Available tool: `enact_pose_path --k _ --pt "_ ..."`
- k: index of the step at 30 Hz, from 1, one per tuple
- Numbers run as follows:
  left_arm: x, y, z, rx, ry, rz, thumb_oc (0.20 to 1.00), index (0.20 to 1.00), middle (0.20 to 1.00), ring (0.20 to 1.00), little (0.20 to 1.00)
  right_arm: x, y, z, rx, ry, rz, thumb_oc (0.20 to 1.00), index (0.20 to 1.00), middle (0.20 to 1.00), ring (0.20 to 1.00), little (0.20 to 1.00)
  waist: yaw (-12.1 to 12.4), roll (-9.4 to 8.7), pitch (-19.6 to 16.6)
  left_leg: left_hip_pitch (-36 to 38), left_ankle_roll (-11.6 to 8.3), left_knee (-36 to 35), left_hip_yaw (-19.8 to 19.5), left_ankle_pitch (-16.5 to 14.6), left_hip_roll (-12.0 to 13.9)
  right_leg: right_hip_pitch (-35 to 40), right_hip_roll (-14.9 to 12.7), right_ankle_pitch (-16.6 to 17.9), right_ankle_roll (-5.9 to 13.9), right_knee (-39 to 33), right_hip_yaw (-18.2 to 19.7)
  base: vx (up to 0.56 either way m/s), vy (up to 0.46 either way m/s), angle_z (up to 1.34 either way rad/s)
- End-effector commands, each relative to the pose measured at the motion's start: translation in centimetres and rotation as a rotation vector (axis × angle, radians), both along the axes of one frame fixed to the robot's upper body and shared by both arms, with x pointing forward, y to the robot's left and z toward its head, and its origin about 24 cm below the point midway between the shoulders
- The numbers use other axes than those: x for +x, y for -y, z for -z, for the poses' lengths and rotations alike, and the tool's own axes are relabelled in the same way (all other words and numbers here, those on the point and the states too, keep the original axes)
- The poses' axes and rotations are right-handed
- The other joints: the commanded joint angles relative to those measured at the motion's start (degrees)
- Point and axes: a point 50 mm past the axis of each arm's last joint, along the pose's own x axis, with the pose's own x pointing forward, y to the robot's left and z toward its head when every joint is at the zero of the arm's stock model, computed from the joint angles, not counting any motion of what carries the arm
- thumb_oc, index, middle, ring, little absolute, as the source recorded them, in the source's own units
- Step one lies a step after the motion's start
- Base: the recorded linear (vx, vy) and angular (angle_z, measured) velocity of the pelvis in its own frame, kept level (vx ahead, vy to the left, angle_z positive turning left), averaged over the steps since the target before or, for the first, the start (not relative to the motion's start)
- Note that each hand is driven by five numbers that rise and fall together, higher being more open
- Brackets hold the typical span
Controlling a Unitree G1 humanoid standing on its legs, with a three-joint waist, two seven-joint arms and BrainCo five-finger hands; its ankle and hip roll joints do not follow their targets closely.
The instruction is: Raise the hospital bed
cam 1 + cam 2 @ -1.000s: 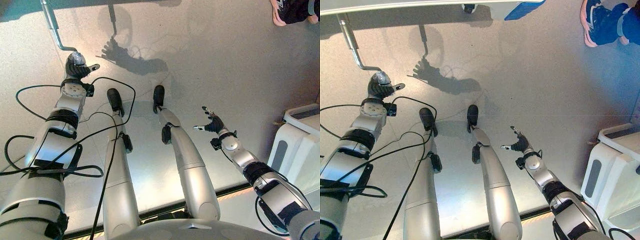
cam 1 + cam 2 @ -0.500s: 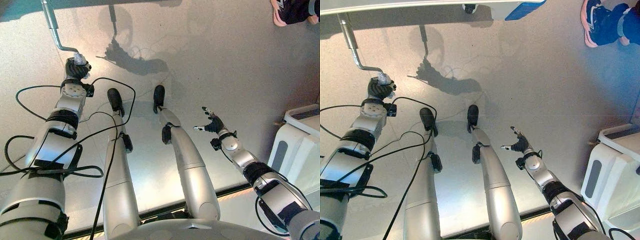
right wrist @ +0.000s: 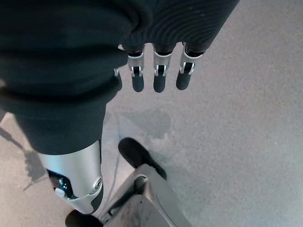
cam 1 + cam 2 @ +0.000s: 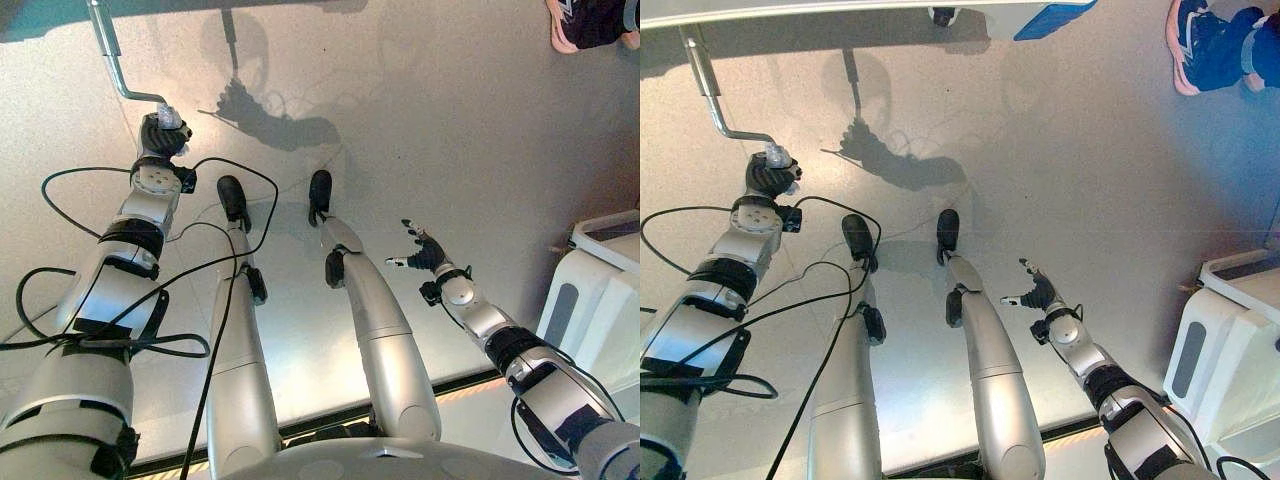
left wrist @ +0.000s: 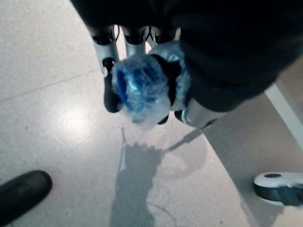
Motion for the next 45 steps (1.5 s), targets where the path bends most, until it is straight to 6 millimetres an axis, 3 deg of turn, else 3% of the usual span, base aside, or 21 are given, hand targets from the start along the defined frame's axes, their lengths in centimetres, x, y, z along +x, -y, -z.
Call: enact_pose_path --k 1,6,8,12,19,22,23,24,25,29,35,42,43,44,45 --pt "0.9 3.3 -1.8 0.068 0.084 0.137 0.2 0.2 0.2 0.2 0.2 -2.7 1.4 2.1 -0.034 -0.07 -0.004 1.0 1.0 1.0 1.0 1.0 -0.58 -0.14 -0.2 -0.09 2.12 4.05 -0.13 -5.04 -2.31 3.13 0.05 5.57 7.96 -5.39 0.03 0.0 -0.045 -0.01" --pt "1.2 7.1 -3.3 0.151 0.147 0.304 0.2 0.2 0.2 0.2 0.2 -3.1 1.5 2.5 -0.054 -0.082 -0.027 1.0 1.0 1.0 1.0 1.0 -1.31 -0.14 0.06 0.94 1.66 3.31 0.19 -4.52 -1.83 3.8 0.39 5.35 7.86 -5.18 0.08 -0.01 -0.063 0.0" --pt "1.2 7.7 -3.4 0.155 0.157 0.329 0.2 0.2 0.2 0.2 0.2 -3.2 1.4 2.6 -0.059 -0.086 -0.031 1.0 1.0 1.0 1.0 1.0 -1.37 -0.25 0.17 1.27 1.55 3.19 0.3 -4.41 -1.71 4.0 0.53 5.32 7.84 -5.17 0.06 0.0 -0.047 -0.01" --pt "0.4 11.4 -5.2 0.143 0.266 0.518 0.2 0.2 0.2 0.2 0.2 -3.5 1.9 2.8 -0.074 -0.097 -0.023 1.0 1.0 1.0 1.0 1.0 -1.44 0.55 0.18 2.08 1.4 3.59 0.06 -4.33 -1.53 4.47 0.84 4.67 7.59 -3.93 -0.12 0.0 -0.077 -0.01" --pt "-1.9 12.7 -6.7 0.089 0.366 0.698 0.2 0.2 0.2 0.2 0.2 -3.9 2.7 3.2 -0.085 -0.116 0.006 1.0 1.0 1.0 1.0 1.0 -1.08 2.04 -0.41 3.3 1.18 3.01 -0.09 -4.33 -1.85 5.26 0.72 4.3 7.6 -3.96 -0.44 0.0 -0.008 0.0" --pt "-5.0 12.3 -7.3 0.058 0.413 0.852 0.2 0.2 0.2 0.2 0.2 -4.5 3.7 3.6 -0.098 -0.138 0.048 1.0 1.0 1.0 1.0 1.0 0.07 3.18 -0.56 4.15 1.09 2.78 -0.19 -4.2 -2.22 5.93 0.27 4.13 7.7 -3.57 -1.02 0.0 0.0 0.0" --pt "-6.3 12.1 -7.3 0.03 0.418 0.905 0.2 0.2 0.2 0.2 0.2 -4.7 4.2 3.9 -0.098 -0.152 0.073 1.0 1.0 1.0 1.0 1.0 0.85 3.75 -0.41 4.74 0.99 2.25 -0.15 -3.97 -2.52 6.45 -0.12 4.21 7.9 -3.81 -1.38 0.0 0.0 0.0" --pt "-6.3 12.0 -7.2 0.03 0.417 0.903 0.2 0.2 0.2 0.2 0.2 -4.7 4.2 3.9 -0.099 -0.152 0.072 1.0 1.0 1.0 1.0 1.0 0.77 3.74 -0.41 4.79 0.99 2.21 -0.16 -3.95 -2.53 6.49 -0.13 4.21 7.9 -3.83 -1.39 0.02 0.06 0.05" --pt "-8.2 11.1 -7.3 0.054 0.422 0.959 0.2 0.2 0.2 0.2 0.2 -5.1 5.0 3.9 -0.097 -0.157 0.1 1.0 1.0 1.0 1.0 1.0 2.38 4.69 -0.1 5.8 0.79 1.18 -0.07 -3.64 -2.9 7.18 -0.89 4.41 8.44 -4.16 -1.86 0.02 0.05 0.05" --pt "-10.1 9.5 -6.9 0.058 0.405 0.967 0.2 0.2 0.2 0.2 0.2 -5.8 5.5 4.5 -0.094 -0.184 0.118 1.0 1.0 1.0 1.0 1.0 3.67 5.36 0.41 7.0 0.88 0.66 -0.22 -3.5 -3.26 8.12 -1.74 4.39 8.8 -3.95 -2.47 0.02 0.098 0.16" --pt "-13.6 4.0 -5.9 0.043 0.397 0.814 0.2 0.2 0.2 0.2 0.2 -7.1 7.0 4.6 -0.073 -0.19 0.155 1.0 1.0 1.0 1.0 1.0 7.4 6.83 1.21 7.95 1.39 0.41 -0.36 -3.95 -4.61 10.59 -3.97 5.09 10.29 -4.82 -3.68 0.03 0.161 0.15" --pt "-14.4 0.1 -3.6 0.009 0.354 0.608 0.2 0.2 0.2 0.2 0.2 -7.5 7.4 4.9 -0.057 -0.201 0.177 1.0 1.0 1.0 1.0 1.0 9.18 6.91 1.85 8.46 1.51 0.01 -0.64 -3.91 -5.47 12.84 -5.04 6.16 11.59 -7.21 -4.43 0.01 0.151 0.02" --pt "-14.0 -1.4 -2.3 -0.032 0.338 0.507 0.2 0.2 0.2 0.2 0.2 -7.3 7.2 4.8 -0.051 -0.195 0.171 1.0 1.0 1.0 1.0 1.0 9.48 6.37 2.22 8.39 1.56 0.44 -0.58 -4.19 -5.63 13.45 -5.32 6.3 11.73 -7.62 -4.67 0.0 0.105 -0.01" --pt "-14.0 -1.4 -2.3 -0.032 0.339 0.508 0.2 0.2 0.2 0.2 0.2 -7.3 7.2 4.8 -0.051 -0.195 0.171 1.0 1.0 1.0 1.0 1.0 9.51 6.41 2.25 8.4 1.56 0.46 -0.59 -4.2 -5.62 13.47 -5.32 6.3 11.73 -7.62 -4.68 0.0 0.195 0.0" --pt "-13.6 -2.7 -1.3 -0.039 0.302 0.431 0.2 0.2 0.2 0.2 0.2 -7.2 7.0 4.7 -0.048 -0.191 0.158 1.0 1.0 1.0 1.0 1.0 9.59 5.68 2.44 8.0 1.7 1.07 -0.58 -4.49 -5.66 13.81 -5.46 6.4 11.79 -8.06 -4.83 0.0 0.127 0.03"
